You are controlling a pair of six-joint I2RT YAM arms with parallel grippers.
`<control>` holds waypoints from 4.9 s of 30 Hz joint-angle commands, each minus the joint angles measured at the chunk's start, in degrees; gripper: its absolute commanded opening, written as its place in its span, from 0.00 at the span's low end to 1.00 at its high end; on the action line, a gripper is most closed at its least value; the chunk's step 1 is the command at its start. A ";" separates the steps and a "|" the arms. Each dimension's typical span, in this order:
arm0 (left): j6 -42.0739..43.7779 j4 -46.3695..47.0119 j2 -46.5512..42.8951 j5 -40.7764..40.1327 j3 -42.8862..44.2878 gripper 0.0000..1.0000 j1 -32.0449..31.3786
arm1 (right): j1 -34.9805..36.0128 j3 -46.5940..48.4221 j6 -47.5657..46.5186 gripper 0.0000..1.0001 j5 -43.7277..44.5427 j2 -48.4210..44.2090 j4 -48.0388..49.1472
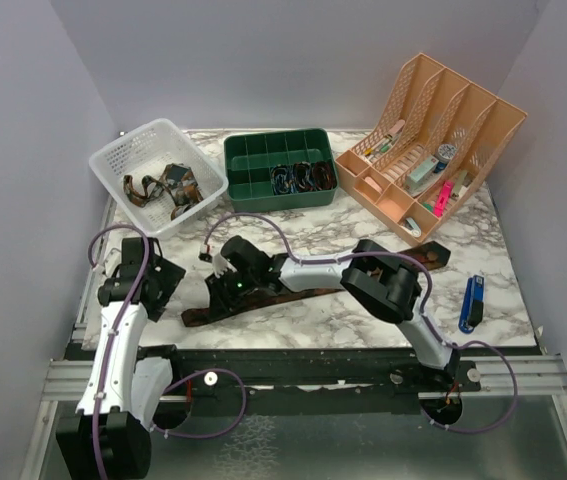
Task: Roll the ties
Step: Flatten out the tie at the center of the board, then roll the tie at the center of the board.
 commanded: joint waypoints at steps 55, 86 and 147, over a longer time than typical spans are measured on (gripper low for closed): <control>-11.41 12.81 -4.55 6.65 -15.02 0.46 -14.25 | -4.84 -20.12 8.44 0.27 6.71 -11.23 11.89; -6.89 20.87 -19.47 7.40 -23.00 0.14 -14.25 | -4.79 -12.59 6.96 0.33 10.83 -11.37 -2.12; 16.28 30.17 -6.44 6.42 -12.22 0.00 -14.59 | -7.07 -3.95 11.17 0.18 11.69 -7.84 -2.67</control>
